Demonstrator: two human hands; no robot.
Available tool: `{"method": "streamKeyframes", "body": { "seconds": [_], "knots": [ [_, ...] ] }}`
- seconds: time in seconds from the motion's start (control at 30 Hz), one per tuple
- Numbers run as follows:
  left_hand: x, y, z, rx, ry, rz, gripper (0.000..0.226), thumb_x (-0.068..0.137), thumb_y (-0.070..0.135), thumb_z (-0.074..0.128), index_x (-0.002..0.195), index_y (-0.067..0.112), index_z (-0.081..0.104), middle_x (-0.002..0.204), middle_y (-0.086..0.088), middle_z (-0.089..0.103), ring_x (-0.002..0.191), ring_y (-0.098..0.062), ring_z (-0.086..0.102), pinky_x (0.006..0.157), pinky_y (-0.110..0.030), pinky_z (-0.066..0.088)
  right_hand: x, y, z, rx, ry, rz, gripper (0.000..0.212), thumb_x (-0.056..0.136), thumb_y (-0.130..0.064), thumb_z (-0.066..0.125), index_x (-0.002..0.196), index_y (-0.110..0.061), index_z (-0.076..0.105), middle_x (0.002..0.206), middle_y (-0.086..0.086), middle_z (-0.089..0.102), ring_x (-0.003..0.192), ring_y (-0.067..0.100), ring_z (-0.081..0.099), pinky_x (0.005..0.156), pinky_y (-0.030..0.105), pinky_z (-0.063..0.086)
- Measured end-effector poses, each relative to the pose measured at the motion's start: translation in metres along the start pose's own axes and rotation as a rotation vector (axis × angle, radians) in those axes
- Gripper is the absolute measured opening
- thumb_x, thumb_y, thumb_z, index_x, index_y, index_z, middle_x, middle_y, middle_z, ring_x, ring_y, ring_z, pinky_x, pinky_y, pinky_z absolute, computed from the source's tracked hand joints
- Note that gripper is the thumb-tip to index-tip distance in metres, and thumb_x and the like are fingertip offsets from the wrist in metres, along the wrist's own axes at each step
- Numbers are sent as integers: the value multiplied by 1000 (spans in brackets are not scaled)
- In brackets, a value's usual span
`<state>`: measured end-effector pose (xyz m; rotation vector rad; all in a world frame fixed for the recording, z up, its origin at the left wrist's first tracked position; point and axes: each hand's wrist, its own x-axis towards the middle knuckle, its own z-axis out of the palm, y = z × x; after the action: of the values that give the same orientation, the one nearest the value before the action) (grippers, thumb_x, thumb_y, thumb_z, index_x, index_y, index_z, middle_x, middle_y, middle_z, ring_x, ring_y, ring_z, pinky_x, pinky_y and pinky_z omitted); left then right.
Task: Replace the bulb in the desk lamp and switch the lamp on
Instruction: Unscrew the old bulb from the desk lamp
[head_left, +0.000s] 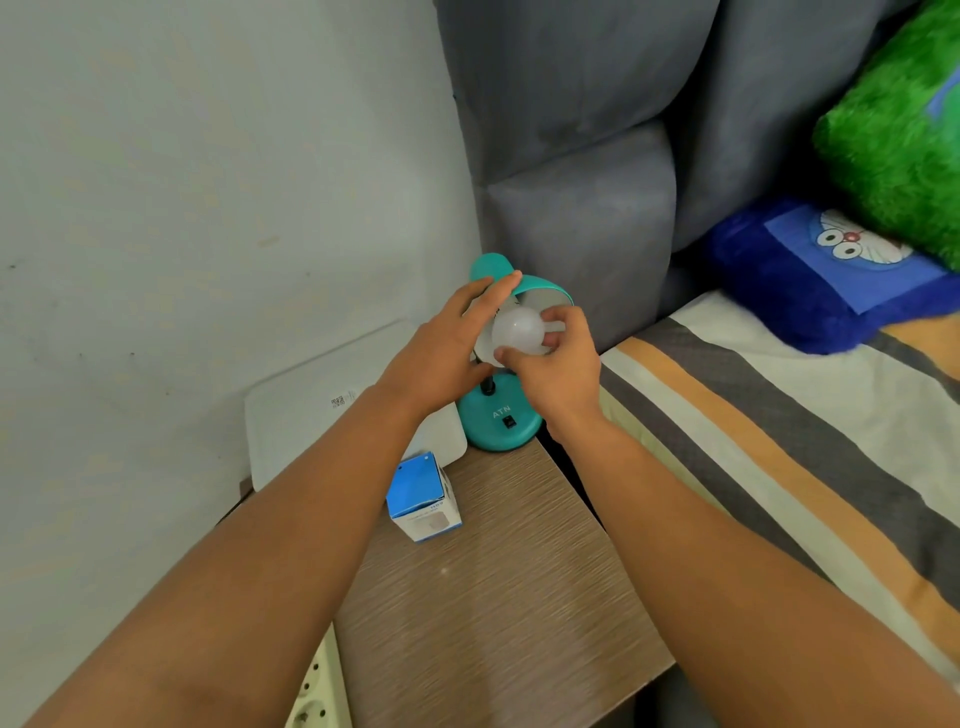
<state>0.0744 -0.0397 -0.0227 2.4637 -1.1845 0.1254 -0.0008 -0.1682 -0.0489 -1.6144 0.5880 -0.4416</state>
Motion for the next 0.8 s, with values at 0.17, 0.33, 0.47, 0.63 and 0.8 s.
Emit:
{"method": "streamKeyframes", "body": {
  "seconds": [0.17, 0.33, 0.47, 0.63, 0.8],
  "knots": [
    [1, 1, 1, 4, -8, 4, 96, 87, 19, 78, 158, 35, 15, 159, -8, 30, 131, -29, 53, 103, -43, 52, -7, -7, 2, 103, -14, 47, 70, 77, -32, 81, 134, -26, 42, 119, 2, 60, 104, 18, 61, 70, 19, 49],
    [1, 1, 0, 9, 9, 8, 95, 87, 22, 77, 156, 38, 13, 158, -8, 32, 127, -28, 55, 99, -45, 55, -1, -8, 1, 57, -58, 234, 47, 89, -59, 57, 99, -14, 68, 91, -1, 67, 88, 17, 66, 78, 37, 61],
    [0, 1, 1, 11, -6, -3, 100, 86, 18, 78, 155, 42, 10, 159, -7, 30, 120, -28, 59, 96, -45, 56, 1, -4, -1, 36, -31, 120, 47, 80, -52, 74, 108, -15, 63, 99, 0, 69, 91, 17, 67, 68, 25, 54],
    [-1, 1, 2, -4, -2, -18, 97, 88, 18, 76, 156, 40, 11, 160, -7, 28, 124, -28, 58, 100, -45, 54, -5, 0, 0, -107, -3, -72, 70, 71, -46, 83, 124, -25, 42, 113, 2, 61, 97, 18, 62, 65, 21, 44],
    [0, 3, 1, -2, 0, -14, 99, 86, 16, 78, 158, 35, 14, 160, -7, 29, 122, -26, 59, 99, -39, 53, -7, 0, 2, -60, -47, 112, 45, 87, -57, 64, 103, -15, 63, 93, -2, 66, 79, 10, 60, 56, 18, 39]
  ]
}}
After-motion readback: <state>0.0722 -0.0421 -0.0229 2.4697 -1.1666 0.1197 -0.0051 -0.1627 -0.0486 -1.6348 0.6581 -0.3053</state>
